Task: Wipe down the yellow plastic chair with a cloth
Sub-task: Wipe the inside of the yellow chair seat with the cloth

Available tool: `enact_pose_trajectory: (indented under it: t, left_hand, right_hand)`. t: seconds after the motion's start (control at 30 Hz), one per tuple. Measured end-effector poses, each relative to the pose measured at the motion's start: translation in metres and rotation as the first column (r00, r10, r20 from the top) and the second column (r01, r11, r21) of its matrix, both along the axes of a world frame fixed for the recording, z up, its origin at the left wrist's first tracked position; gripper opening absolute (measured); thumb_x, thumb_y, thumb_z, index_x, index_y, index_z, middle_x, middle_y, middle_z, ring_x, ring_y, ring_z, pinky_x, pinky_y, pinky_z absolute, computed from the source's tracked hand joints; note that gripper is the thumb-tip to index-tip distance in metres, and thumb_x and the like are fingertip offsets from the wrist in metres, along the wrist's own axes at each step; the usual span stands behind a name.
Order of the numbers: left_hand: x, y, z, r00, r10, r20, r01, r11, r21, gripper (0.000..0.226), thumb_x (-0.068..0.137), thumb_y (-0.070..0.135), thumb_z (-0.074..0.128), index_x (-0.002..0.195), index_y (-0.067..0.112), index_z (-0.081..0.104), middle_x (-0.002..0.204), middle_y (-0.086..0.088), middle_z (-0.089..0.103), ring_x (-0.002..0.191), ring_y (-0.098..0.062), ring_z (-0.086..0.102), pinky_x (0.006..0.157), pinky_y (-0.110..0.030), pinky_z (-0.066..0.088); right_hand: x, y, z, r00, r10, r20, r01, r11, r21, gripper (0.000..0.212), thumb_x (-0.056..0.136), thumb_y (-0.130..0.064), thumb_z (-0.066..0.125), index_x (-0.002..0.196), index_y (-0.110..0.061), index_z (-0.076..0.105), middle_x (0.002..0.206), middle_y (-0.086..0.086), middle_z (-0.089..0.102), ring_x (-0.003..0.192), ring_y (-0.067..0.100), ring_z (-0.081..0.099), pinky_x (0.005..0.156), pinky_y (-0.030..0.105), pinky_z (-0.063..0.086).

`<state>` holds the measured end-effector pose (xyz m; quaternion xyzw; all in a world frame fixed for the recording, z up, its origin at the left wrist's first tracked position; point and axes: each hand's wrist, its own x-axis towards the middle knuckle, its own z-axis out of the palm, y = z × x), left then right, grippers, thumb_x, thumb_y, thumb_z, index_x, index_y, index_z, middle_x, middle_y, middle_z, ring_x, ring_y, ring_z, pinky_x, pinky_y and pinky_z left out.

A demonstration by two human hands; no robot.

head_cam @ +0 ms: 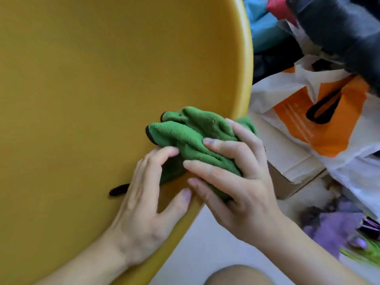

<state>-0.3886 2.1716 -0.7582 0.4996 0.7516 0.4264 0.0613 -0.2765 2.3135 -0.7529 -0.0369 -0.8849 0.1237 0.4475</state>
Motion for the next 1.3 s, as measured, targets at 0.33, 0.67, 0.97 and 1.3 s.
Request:
enact_pose_trajectory:
  t: [0.33, 0.67, 0.97, 1.3]
  left_hand:
    - [0.002, 0.000, -0.006, 0.969, -0.171, -0.179, 0.156, 0.983, -0.099, 0.049, 0.096, 0.046, 0.026, 0.145, 0.048, 0.020, 0.153, 0.031, 0.009, 0.141, 0.009, 0.009, 0.115, -0.019, 0.006]
    - [0.001, 0.002, -0.011, 0.954, -0.203, -0.221, 0.208, 0.978, 0.000, 0.050, 0.098, 0.037, 0.036, 0.143, 0.015, 0.041, 0.151, 0.001, 0.036, 0.137, -0.010, 0.035, 0.111, -0.014, 0.019]
    - [-0.039, 0.084, 0.100, 0.867, -0.082, -0.492, 0.237, 0.935, 0.263, 0.037, 0.090, 0.024, 0.053, 0.126, 0.017, 0.060, 0.131, -0.005, 0.053, 0.121, -0.019, 0.049, 0.107, -0.029, 0.035]
    - [-0.084, 0.199, 0.155, 0.281, -0.370, -0.886, 0.400, 0.884, -0.242, 0.035, 0.094, 0.054, 0.038, 0.114, 0.036, 0.061, 0.119, 0.006, 0.058, 0.118, -0.018, 0.051, 0.108, -0.047, 0.024]
  right_hand:
    - [-0.063, 0.082, 0.074, 0.947, -0.297, -0.124, 0.277, 0.948, -0.159, 0.024, 0.087, -0.021, 0.063, 0.109, -0.022, 0.073, 0.113, 0.009, 0.060, 0.108, 0.032, 0.054, 0.100, 0.027, 0.036]
    - [-0.054, 0.089, 0.089, 0.986, -0.167, -0.003, 0.166, 0.983, -0.073, 0.038, 0.086, -0.018, 0.065, 0.124, -0.017, 0.063, 0.118, 0.010, 0.053, 0.112, 0.027, 0.050, 0.104, 0.044, 0.037]
    - [-0.073, 0.111, 0.121, 0.995, 0.057, 0.083, -0.019, 0.917, -0.399, 0.091, 0.070, -0.017, 0.072, 0.148, -0.015, 0.025, 0.146, 0.004, 0.027, 0.137, 0.007, 0.025, 0.113, 0.015, 0.018]
    - [-0.020, 0.059, 0.070, 0.841, -0.372, 0.393, 0.538, 0.656, -0.529, 0.051, 0.067, -0.077, 0.052, 0.086, -0.029, 0.053, 0.077, -0.011, 0.060, 0.073, 0.007, 0.056, 0.064, 0.032, 0.048]
